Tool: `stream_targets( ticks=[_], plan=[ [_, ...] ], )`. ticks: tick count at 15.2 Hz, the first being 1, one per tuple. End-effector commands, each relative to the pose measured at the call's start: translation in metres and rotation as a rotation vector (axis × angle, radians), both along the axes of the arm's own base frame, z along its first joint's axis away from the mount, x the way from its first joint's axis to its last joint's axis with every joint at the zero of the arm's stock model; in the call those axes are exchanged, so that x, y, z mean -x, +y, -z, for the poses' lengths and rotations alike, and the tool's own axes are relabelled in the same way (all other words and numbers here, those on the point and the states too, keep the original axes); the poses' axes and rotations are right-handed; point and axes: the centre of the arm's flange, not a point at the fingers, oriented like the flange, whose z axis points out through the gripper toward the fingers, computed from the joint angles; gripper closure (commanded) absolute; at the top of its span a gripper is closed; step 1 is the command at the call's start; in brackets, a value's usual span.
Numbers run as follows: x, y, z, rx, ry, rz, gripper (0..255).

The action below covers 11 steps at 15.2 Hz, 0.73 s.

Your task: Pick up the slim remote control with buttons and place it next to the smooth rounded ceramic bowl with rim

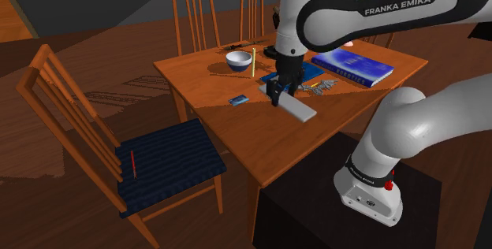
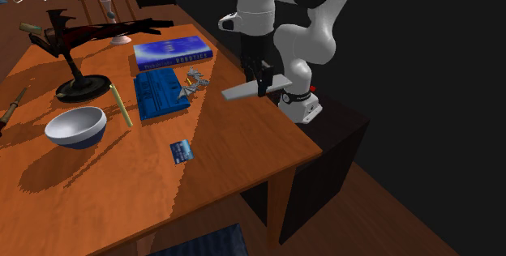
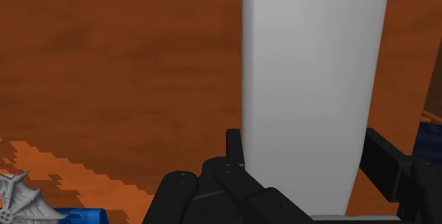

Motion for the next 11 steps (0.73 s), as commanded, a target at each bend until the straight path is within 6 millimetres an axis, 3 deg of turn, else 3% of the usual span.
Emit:
stream_targets(
  ticks=[1, 11],
  plan=[
    [-0.013, -0.003, -0.007, 0.0, 0.0, 0.0, 255],
    [-0.143, -0.026, -0.008, 0.0, 0.0, 0.0, 255]
  ],
)
